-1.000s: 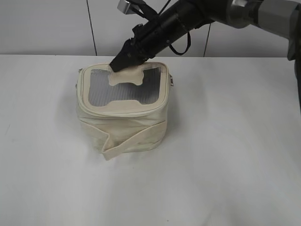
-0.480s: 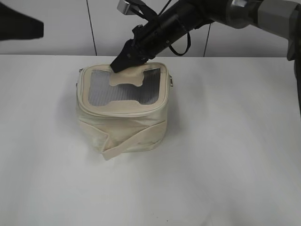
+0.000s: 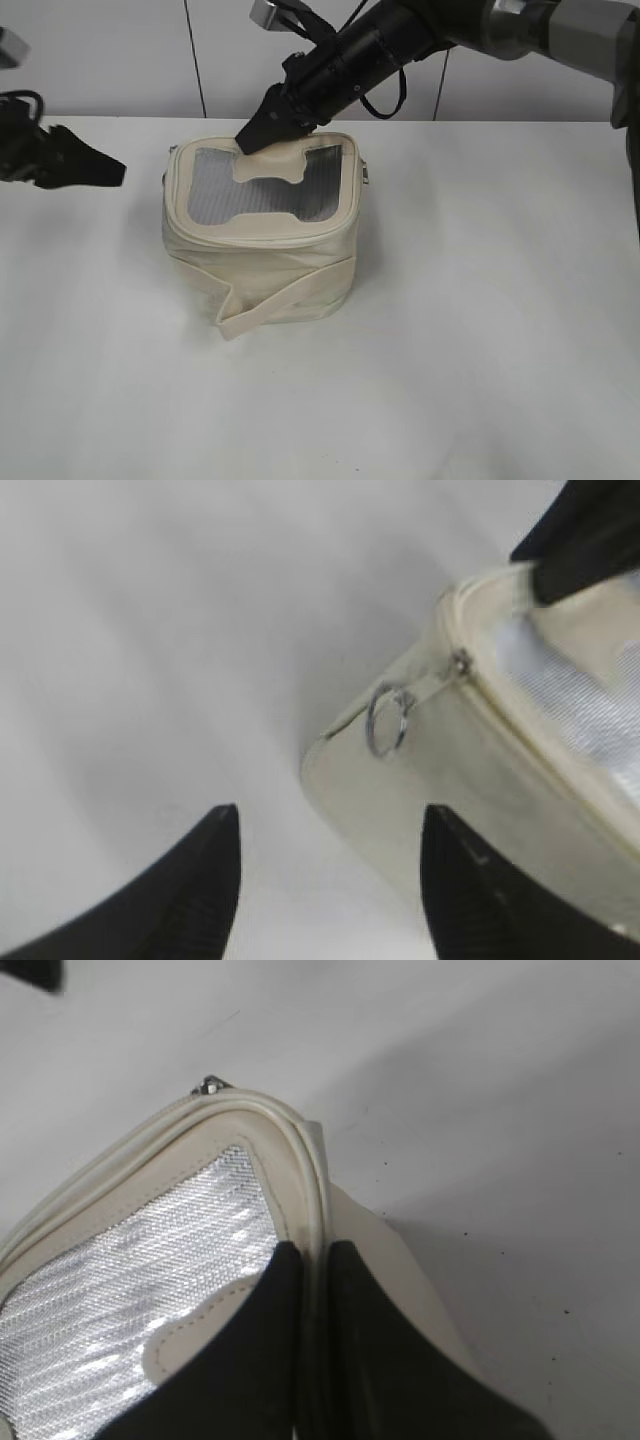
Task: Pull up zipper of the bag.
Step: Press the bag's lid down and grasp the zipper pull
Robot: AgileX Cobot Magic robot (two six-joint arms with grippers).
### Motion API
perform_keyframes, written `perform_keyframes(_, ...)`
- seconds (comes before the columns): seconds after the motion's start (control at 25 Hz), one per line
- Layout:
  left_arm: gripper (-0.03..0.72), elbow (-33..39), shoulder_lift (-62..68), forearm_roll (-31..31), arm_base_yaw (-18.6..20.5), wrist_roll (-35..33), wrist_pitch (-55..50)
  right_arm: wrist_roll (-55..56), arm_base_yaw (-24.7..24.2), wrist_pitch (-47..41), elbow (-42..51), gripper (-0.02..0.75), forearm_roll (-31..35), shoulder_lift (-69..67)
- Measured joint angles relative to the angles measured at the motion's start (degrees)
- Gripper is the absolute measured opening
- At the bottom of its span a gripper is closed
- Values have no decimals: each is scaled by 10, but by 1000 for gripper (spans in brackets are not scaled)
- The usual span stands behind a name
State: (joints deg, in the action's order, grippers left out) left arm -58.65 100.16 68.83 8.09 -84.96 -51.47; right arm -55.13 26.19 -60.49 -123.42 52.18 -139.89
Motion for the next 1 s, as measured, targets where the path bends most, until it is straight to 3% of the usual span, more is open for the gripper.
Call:
perform_keyframes(0.24,458,0,45,-42,-110,-44,140,3,0,0,0,60,0,0)
perform_keyframes(0.36,459,-1,51,-43,-138,-52,184,4,0,0,0,57,-1,0)
perform_keyframes(1.0,457,-1,67,74,-154,-143,244,10,-1,1,0,57,-2,0)
